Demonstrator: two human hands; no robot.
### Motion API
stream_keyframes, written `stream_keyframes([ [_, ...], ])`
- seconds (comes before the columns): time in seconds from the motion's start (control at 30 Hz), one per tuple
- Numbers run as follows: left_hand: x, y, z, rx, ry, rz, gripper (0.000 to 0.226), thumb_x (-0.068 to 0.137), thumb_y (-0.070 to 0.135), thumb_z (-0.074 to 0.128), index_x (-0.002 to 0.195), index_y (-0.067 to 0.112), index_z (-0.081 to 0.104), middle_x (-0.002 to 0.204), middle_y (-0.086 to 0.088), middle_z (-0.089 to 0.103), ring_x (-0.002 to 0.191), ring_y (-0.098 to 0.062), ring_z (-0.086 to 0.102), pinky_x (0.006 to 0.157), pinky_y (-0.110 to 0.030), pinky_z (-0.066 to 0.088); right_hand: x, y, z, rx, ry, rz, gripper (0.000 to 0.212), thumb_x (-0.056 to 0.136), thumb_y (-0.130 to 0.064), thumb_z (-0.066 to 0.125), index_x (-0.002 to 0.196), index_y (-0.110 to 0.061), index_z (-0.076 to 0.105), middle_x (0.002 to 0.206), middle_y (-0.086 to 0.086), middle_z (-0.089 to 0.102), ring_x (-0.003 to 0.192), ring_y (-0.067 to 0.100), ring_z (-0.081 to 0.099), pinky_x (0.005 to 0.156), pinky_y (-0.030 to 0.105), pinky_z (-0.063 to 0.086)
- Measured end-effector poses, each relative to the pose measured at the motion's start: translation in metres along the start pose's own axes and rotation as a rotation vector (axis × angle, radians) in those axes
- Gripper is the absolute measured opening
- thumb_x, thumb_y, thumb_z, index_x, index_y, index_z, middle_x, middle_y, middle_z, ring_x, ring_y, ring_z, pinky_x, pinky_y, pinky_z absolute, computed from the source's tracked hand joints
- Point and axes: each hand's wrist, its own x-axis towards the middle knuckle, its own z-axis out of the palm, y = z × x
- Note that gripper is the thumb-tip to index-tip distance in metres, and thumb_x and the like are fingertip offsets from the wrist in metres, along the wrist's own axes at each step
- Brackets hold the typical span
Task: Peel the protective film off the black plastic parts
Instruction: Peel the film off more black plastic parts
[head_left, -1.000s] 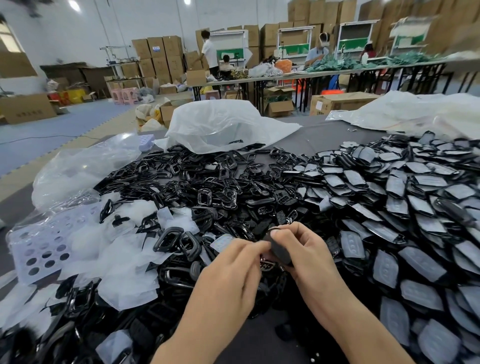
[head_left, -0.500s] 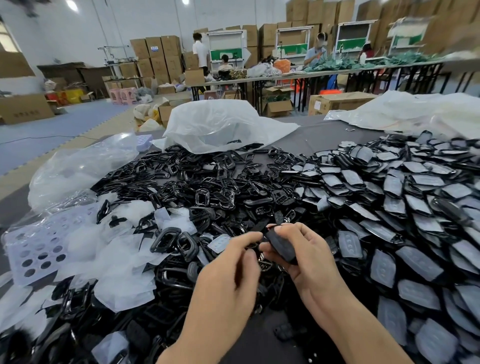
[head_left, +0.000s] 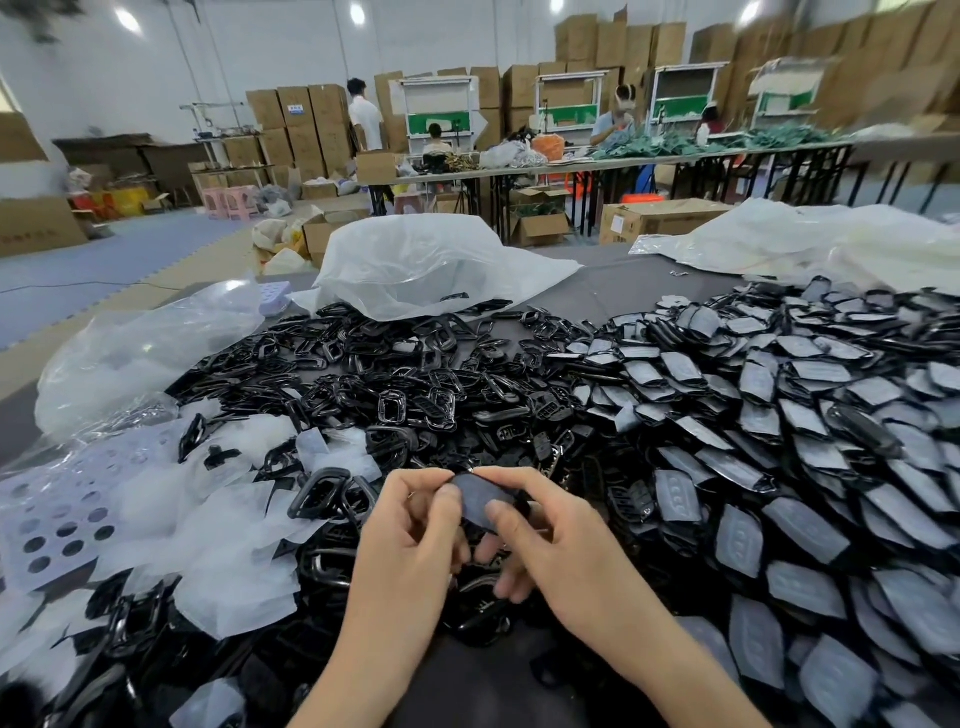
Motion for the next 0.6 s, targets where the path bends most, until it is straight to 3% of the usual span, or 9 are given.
stream_keyframes([
  [0.1,-0.005,0.002,0.005,0.014,-0.036,0.032,0.018,0.101,0.014,0.052,0.114,0.027,0.055,0.077,0.0,0.068,0.065,-0.014,0.06,0.063,-0.023,0.05,0.003,-0.007,-0.014,-0.036,0.113,-0.046,0.032,0.103,-0.026,0.055,0.122,-0.051,0.06,0.084,-0.002,0.075,0.057,0.015,0.07,0.052,0.021,0.053],
  [0.2,-0.013,-0.006,0.006,0.313,-0.187,0.248,0.024,0.099,0.027,0.053,0.121,0.037,0.051,0.089,0.012,0.064,0.077,-0.006,0.059,0.071,-0.017,0.046,0.019,-0.022,-0.06,0.137,0.48,-0.104,0.038,0.102,-0.026,0.056,0.138,-0.036,0.054,0.089,0.002,0.077,0.064,0.016,0.072,0.056,0.022,0.056],
  [0.27,-0.017,-0.011,0.006,0.645,-0.285,0.483,0.029,0.095,0.039,0.053,0.124,0.037,0.053,0.096,0.02,0.062,0.095,0.0,0.056,0.087,-0.014,0.039,0.031,-0.032,-0.097,0.259,0.742,-0.089,0.061,0.102,-0.03,0.058,0.156,-0.028,0.029,0.092,0.008,0.076,0.065,0.018,0.072,0.06,0.025,0.058],
  [0.33,-0.018,-0.018,0.007,0.91,-0.368,0.647,0.043,0.088,0.052,0.053,0.125,0.033,0.059,0.11,0.019,0.062,0.106,-0.003,0.055,0.096,-0.021,0.035,0.035,-0.035,-0.117,0.315,0.87,-0.024,0.081,0.102,-0.031,0.058,0.161,-0.024,0.003,0.097,0.012,0.074,0.065,0.021,0.072,0.062,0.031,0.058],
  [0.4,-0.015,-0.023,0.007,1.067,-0.362,0.682,0.052,0.082,0.062,0.05,0.121,0.032,0.066,0.116,0.01,0.065,0.109,-0.013,0.063,0.101,-0.032,0.043,0.034,-0.028,-0.115,0.224,0.867,0.026,0.077,0.103,-0.028,0.055,0.16,-0.027,0.003,0.098,0.011,0.074,0.064,0.019,0.072,0.061,0.031,0.057],
  [0.5,-0.004,-0.025,-0.001,1.221,-0.263,0.564,0.056,0.083,0.065,0.044,0.113,0.028,0.073,0.112,0.003,0.069,0.104,-0.022,0.068,0.093,-0.041,0.055,0.022,-0.009,-0.079,-0.229,0.678,-0.018,0.06,0.103,-0.028,0.053,0.156,-0.032,0.027,0.102,-0.004,0.075,0.067,-0.004,0.068,0.059,0.013,0.053],
  [0.53,-0.001,-0.027,-0.005,1.239,-0.233,0.543,0.052,0.084,0.062,0.046,0.111,0.027,0.073,0.107,0.004,0.07,0.1,-0.022,0.068,0.09,-0.04,0.056,0.019,-0.003,-0.065,-0.396,0.59,-0.059,0.055,0.102,-0.028,0.054,0.153,-0.031,0.035,0.11,-0.009,0.073,0.075,-0.012,0.064,0.068,0.005,0.049],
  [0.6,0.005,-0.029,-0.009,1.244,-0.206,0.534,0.036,0.084,0.052,0.06,0.108,0.028,0.072,0.099,0.006,0.068,0.095,-0.022,0.067,0.086,-0.039,0.055,0.016,0.009,-0.038,-0.657,0.35,-0.138,0.052,0.101,-0.029,0.055,0.151,-0.029,0.041,0.138,-0.008,0.061,0.11,-0.014,0.052,0.099,-0.003,0.027],
])
